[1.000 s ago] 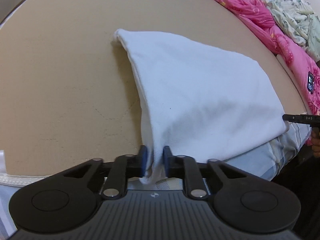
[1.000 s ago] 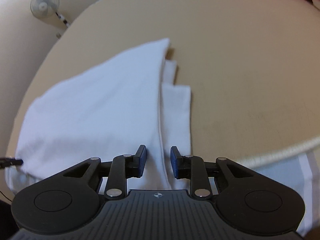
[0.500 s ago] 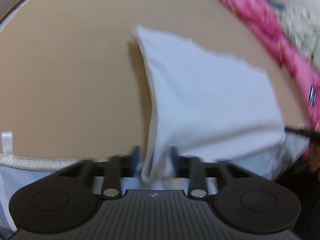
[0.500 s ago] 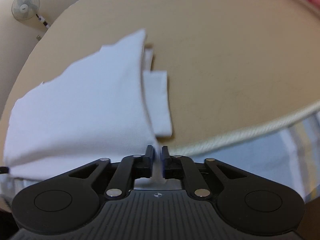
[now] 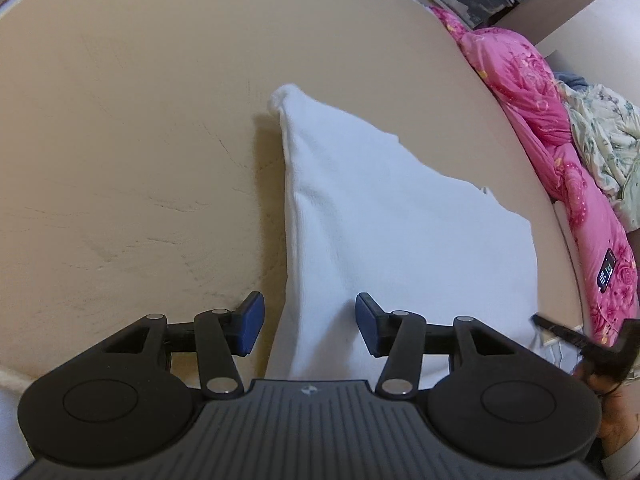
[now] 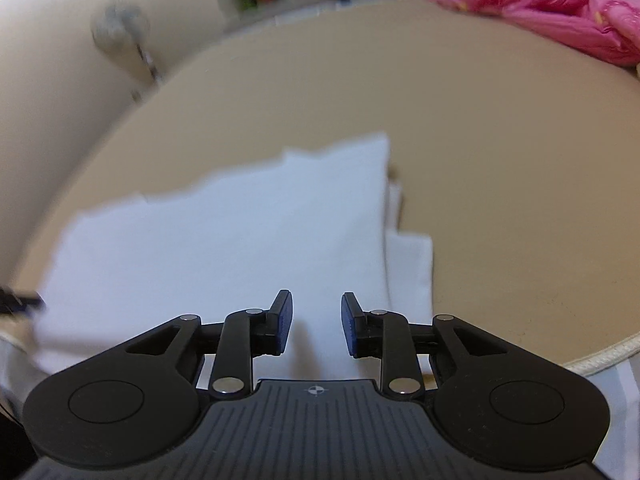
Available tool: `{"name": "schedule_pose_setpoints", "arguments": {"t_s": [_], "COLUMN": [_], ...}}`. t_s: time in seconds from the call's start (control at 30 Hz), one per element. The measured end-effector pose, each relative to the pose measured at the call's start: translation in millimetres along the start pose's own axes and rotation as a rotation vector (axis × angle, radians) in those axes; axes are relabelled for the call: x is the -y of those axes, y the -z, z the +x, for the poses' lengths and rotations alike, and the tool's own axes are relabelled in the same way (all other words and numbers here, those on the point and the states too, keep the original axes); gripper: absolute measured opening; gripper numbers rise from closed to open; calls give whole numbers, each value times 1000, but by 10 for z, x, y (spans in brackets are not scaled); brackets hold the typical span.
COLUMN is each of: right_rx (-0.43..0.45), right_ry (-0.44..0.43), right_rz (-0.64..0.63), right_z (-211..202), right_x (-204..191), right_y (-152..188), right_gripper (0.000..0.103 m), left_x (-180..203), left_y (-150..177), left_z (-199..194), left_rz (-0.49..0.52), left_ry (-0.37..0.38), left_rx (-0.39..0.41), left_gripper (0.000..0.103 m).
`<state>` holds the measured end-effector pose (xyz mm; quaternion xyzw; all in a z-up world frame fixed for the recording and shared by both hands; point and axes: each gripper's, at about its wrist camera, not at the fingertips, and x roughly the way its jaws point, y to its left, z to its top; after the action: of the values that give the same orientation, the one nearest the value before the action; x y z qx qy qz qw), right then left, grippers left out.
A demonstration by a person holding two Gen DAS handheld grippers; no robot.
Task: Fold small clothes
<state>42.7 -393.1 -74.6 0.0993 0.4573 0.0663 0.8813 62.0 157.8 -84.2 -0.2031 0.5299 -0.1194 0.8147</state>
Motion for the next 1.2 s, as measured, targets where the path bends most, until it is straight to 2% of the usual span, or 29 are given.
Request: {"name": "schedule_pose_setpoints", "arguments": {"t_s": [0.1,0.23,0.37,0.4,0.43,0.47,0.53,0.63,0.8,0.87,0.97,1.07,1.2], "right_rx": [-1,45,75,79,84,89,105,134,194,222,254,277,307], "right_ry": [6,-2,17,21,26,29,31,29,23,26,18,9,15], "right_rz": [37,82,66,60,56,55,57,63,76,75,90,124,193], "right_z": [-53,-217,-284,-296,-314,-277,-279,-291,-370,-418,-490,-537,-590], "right_x": [33,80,76,71,64,63,65,66,81,87,118,190,362], "right_y": [5,-22,-24,-25,-26,-42,-68,-115,-216,-264,-320,-363,-405], "right_gripper": [28,28,29,29,29,29,29,29,29,29,29,29,29], "left_x": [-64,-43,79,106,134,154,187,272,537,718,1194,1831,2828], "left_y": [-18,-15,29,41,50,59,78,106,125,113,98,67,82], "left_z": [118,180,235,245,250,251,242,171,-62,-103,-75,79,489], "left_rz": [-2,10,72,87,98,101,118,149,156,145,168,197,219], "left_ry": [-3,22,-7,-16,-16,-11,-14,-20,-14,10,52,97,157], "left_rx": [-19,-2,24,30,34,37,47,69,125,136,140,136,111], "left_gripper": [58,58,56,51,40,38,25,19,17,17,17,17,18]}}
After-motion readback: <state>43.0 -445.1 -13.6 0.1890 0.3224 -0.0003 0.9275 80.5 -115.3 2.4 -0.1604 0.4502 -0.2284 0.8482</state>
